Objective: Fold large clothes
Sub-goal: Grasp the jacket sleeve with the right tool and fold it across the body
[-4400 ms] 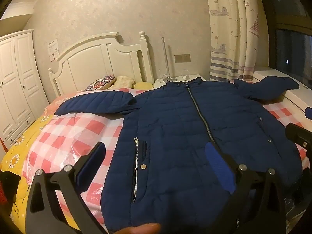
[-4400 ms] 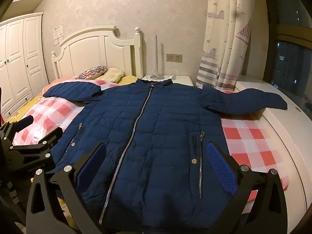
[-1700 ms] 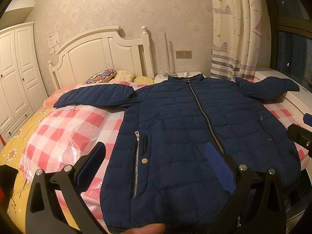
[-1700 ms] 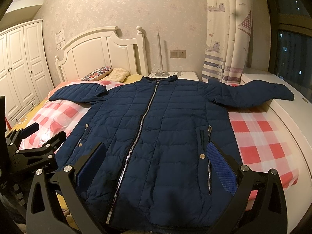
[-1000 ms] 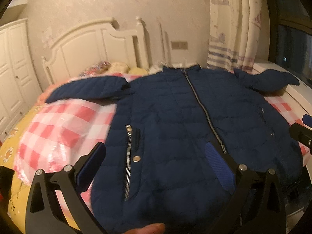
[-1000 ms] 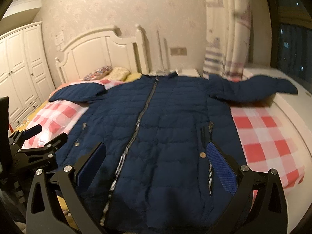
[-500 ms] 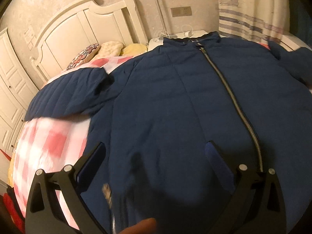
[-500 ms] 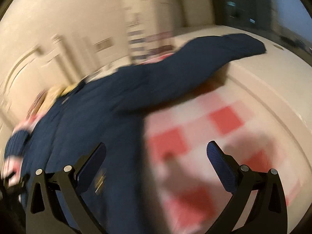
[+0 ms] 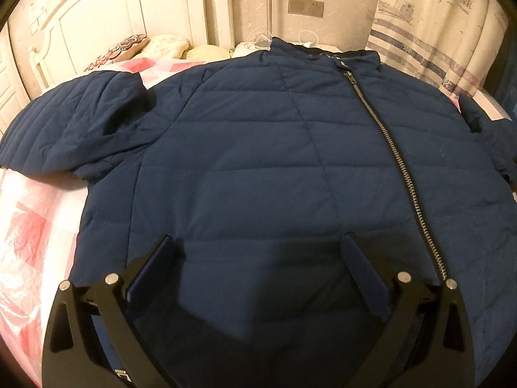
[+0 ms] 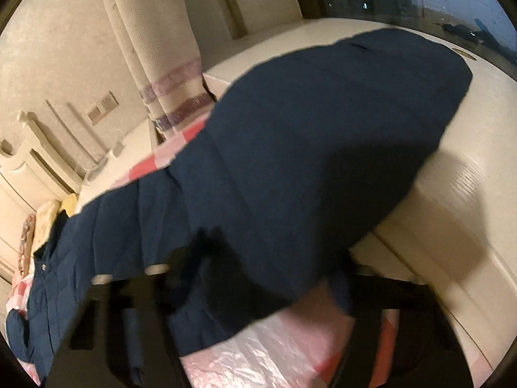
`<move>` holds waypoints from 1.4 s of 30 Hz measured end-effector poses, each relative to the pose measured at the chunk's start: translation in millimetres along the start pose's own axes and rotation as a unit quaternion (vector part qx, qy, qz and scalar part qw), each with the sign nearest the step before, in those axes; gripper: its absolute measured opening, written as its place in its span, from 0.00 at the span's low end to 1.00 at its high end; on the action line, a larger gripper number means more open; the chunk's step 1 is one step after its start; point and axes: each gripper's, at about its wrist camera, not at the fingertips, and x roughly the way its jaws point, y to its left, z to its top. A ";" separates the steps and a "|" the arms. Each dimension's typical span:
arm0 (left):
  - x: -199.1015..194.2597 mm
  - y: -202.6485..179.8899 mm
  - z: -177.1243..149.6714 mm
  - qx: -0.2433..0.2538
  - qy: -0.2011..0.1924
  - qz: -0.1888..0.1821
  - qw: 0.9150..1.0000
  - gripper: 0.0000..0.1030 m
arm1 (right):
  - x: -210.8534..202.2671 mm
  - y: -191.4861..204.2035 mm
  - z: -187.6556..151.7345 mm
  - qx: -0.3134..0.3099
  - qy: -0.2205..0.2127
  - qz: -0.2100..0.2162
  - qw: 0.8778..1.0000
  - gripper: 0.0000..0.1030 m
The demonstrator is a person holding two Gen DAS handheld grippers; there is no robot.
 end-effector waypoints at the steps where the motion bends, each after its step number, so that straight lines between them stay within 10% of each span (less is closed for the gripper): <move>1: 0.7 -0.3 0.8 0.001 0.002 0.000 1.000 0.98 | -6.7 4.1 -0.2 -0.004 -0.016 0.010 1.000 0.38; 10: -4.6 2.3 -3.0 -0.005 -0.005 -0.012 1.000 0.98 | -103.6 162.6 -45.6 -0.214 -0.092 0.181 0.955 0.33; 17: -7.0 4.1 -4.5 -0.008 -0.010 -0.017 1.000 0.98 | -82.0 267.3 -149.3 -0.325 0.026 0.223 0.918 0.34; 23: -8.7 6.8 -4.5 -0.013 -0.013 -0.024 1.000 0.98 | -52.3 251.8 -181.3 -0.321 0.129 0.216 0.913 0.55; 25: -9.8 8.3 -4.9 -0.016 -0.015 -0.027 0.999 0.98 | -72.4 235.6 -175.7 -0.297 0.142 0.235 0.915 0.84; 33: -29.5 6.4 -9.5 -0.010 -0.071 -0.029 0.997 0.98 | -109.4 94.7 -103.0 -0.078 0.051 0.214 0.972 0.83; 39: -30.6 5.2 -9.5 -0.005 -0.075 -0.030 0.997 0.98 | -48.1 53.9 -81.6 0.021 0.109 0.186 0.976 0.83; 42: -30.1 7.1 -9.9 -0.010 -0.074 -0.031 0.997 0.98 | -36.8 63.5 -78.6 0.036 0.094 0.197 0.975 0.66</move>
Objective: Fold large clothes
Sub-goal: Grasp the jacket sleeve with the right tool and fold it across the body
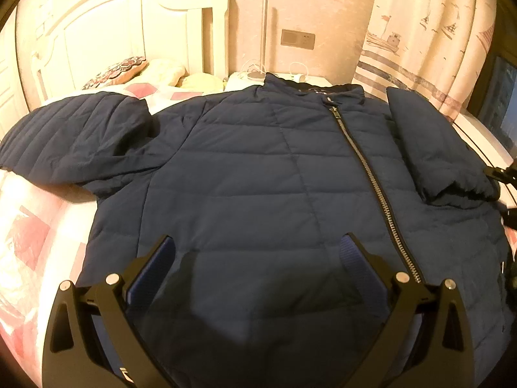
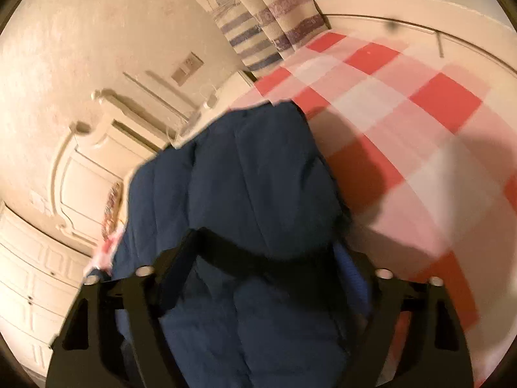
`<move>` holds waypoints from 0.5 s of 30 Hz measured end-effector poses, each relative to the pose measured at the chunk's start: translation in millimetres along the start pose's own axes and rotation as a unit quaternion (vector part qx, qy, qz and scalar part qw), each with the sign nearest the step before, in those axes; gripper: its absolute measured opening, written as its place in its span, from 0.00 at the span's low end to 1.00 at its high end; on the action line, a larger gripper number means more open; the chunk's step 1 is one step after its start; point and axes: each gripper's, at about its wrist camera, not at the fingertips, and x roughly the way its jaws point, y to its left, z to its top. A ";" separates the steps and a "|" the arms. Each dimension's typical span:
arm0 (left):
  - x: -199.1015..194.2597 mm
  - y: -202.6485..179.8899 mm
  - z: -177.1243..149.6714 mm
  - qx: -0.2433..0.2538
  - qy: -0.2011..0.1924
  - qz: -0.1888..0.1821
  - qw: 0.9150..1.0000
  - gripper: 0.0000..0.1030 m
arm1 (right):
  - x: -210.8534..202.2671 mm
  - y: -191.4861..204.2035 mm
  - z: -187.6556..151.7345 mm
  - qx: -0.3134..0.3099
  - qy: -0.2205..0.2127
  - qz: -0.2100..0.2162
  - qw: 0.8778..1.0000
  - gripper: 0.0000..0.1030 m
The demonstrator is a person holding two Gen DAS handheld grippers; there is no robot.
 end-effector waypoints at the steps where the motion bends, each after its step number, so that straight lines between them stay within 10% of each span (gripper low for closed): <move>1: 0.0 0.0 0.1 0.000 -0.001 0.000 1.000 0.98 | -3.4 6.5 2.5 -0.009 -0.023 -0.011 1.000 0.53; 7: -10.8 3.3 1.4 -0.011 -0.034 -0.007 0.999 0.98 | -27.2 112.4 -18.1 -0.187 -0.136 0.004 0.973 0.36; 15: -14.6 8.0 2.2 -0.021 -0.044 -0.026 0.998 0.98 | 15.2 275.4 -113.7 -0.441 -0.033 0.157 0.883 0.37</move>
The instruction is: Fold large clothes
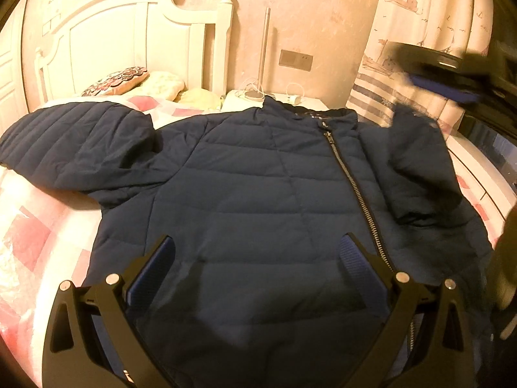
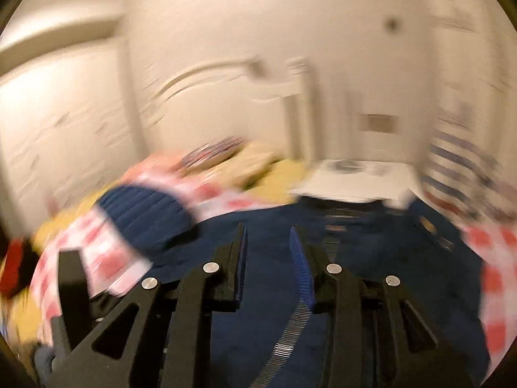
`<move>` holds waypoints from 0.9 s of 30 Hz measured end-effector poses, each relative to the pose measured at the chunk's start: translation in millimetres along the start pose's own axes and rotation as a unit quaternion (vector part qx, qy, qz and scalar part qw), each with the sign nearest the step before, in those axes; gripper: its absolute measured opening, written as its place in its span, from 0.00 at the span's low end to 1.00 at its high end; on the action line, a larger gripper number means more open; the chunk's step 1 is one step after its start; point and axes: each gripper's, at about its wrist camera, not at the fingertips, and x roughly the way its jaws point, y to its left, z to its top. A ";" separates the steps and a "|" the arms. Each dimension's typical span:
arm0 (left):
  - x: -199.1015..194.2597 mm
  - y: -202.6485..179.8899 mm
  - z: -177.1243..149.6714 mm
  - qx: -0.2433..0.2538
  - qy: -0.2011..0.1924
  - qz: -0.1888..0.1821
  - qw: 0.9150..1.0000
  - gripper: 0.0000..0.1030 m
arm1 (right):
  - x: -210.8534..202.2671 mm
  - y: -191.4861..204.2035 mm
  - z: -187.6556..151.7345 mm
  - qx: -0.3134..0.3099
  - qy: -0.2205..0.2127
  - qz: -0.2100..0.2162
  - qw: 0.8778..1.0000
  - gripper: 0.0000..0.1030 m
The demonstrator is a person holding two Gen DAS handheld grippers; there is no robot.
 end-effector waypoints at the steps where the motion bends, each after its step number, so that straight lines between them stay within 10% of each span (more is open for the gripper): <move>1: -0.1 1.5 0.2 -0.004 0.000 -0.003 1.000 0.98 | 13.4 13.2 3.0 -0.008 0.030 0.029 0.999 0.38; 6: 2.2 22.1 2.7 -0.058 0.008 -0.031 0.998 0.98 | 1.8 27.5 0.9 0.002 0.035 0.079 0.996 0.75; 11: 0.9 25.8 2.6 -0.068 0.005 -0.041 0.997 0.98 | -63.4 -45.8 -13.9 0.055 -0.030 -0.060 0.996 0.75; 16: 1.5 13.1 12.0 -0.067 0.023 -0.069 0.995 0.98 | -91.8 -147.7 -61.6 0.152 0.032 -0.254 0.955 0.65; 21: 20.2 -34.9 40.8 -0.047 0.072 -0.114 0.990 0.98 | -48.7 -185.1 -110.8 0.165 0.140 -0.298 0.930 0.65; 27: 63.0 -103.7 80.4 -0.023 0.080 -0.125 0.989 0.98 | -45.3 -188.4 -108.0 0.154 0.142 -0.290 0.934 0.67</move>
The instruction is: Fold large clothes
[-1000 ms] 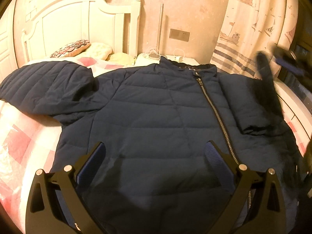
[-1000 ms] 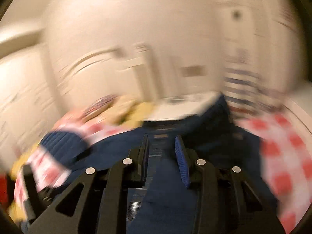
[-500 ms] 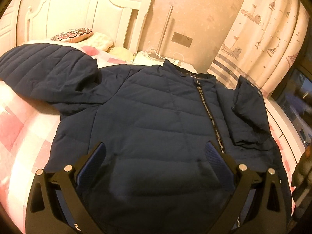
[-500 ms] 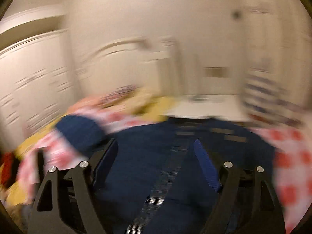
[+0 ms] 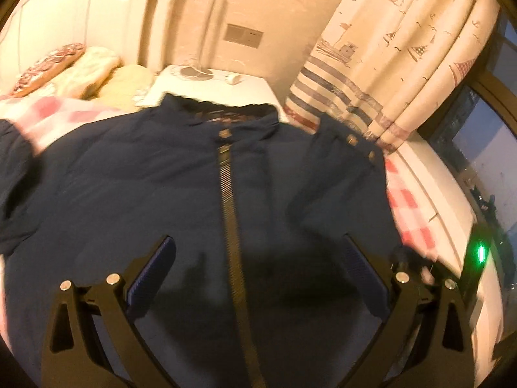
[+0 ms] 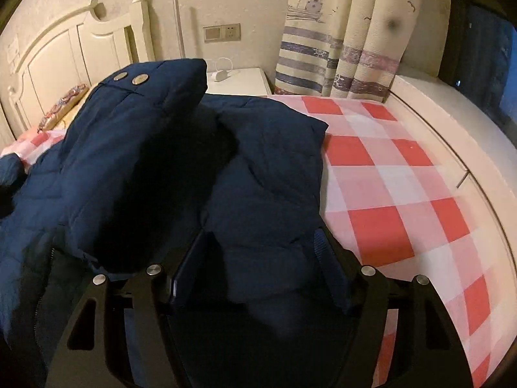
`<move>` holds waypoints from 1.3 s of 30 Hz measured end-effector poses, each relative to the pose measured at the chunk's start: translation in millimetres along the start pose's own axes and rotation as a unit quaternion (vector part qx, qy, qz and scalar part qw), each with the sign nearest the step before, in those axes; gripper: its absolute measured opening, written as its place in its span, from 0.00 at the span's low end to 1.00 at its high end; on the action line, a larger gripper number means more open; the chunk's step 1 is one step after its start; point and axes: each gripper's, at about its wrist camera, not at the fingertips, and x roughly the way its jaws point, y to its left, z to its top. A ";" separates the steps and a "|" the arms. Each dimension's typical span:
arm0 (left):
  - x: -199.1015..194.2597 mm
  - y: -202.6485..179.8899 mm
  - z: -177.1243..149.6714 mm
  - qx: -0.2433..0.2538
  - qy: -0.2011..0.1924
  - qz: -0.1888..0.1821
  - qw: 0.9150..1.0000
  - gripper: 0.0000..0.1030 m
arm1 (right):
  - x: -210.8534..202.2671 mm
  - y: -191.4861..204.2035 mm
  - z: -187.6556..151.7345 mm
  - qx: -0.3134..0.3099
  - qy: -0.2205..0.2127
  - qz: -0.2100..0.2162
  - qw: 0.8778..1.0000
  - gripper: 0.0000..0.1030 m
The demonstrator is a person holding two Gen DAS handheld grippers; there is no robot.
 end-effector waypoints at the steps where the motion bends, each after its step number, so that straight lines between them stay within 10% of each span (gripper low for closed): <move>1: 9.2 -7.9 6.6 -0.006 -0.002 -0.005 1.000 0.97 | 0.9 -2.4 0.8 0.005 0.001 0.006 1.000 0.67; 4: 33.6 -27.0 19.7 -0.005 -0.003 -0.002 1.000 0.93 | 2.5 -1.4 2.2 0.010 0.002 0.011 1.000 0.67; 6: 54.8 -35.0 22.5 0.002 0.015 -0.004 1.000 0.72 | 2.9 4.6 0.1 0.006 0.002 0.006 1.000 0.67; 8: 59.5 -37.6 20.5 0.004 0.015 -0.023 1.000 0.26 | 3.8 3.4 0.5 0.006 0.002 0.006 1.000 0.67; 11: 24.5 -33.2 20.3 0.007 -0.046 -0.013 0.999 0.09 | 1.9 1.7 0.0 0.014 0.002 0.013 1.000 0.68; 17: -93.4 10.0 24.4 0.012 -0.165 0.045 0.985 0.08 | -1.5 2.3 -2.3 0.018 0.000 0.018 1.000 0.68; 25: -111.3 139.1 7.2 -0.054 -0.091 0.136 0.985 0.10 | -1.4 2.3 -2.6 0.019 0.000 0.019 1.000 0.68; 27: -91.8 167.1 -5.4 -0.063 -0.036 0.146 0.987 0.29 | -1.3 2.6 -2.5 0.018 0.000 0.019 1.000 0.69; 29: -77.0 182.4 -13.6 -0.064 -0.010 0.173 0.983 0.71 | -1.2 3.0 -2.8 0.017 0.002 0.018 1.000 0.69; 35: -117.6 157.7 -13.1 -0.050 -0.128 0.199 0.970 0.77 | -1.1 3.2 -2.5 0.016 0.002 0.016 1.000 0.69; 39: -91.8 101.5 -7.9 0.065 -0.108 0.222 0.967 0.81 | -1.1 2.9 -2.8 0.016 0.003 0.016 1.000 0.69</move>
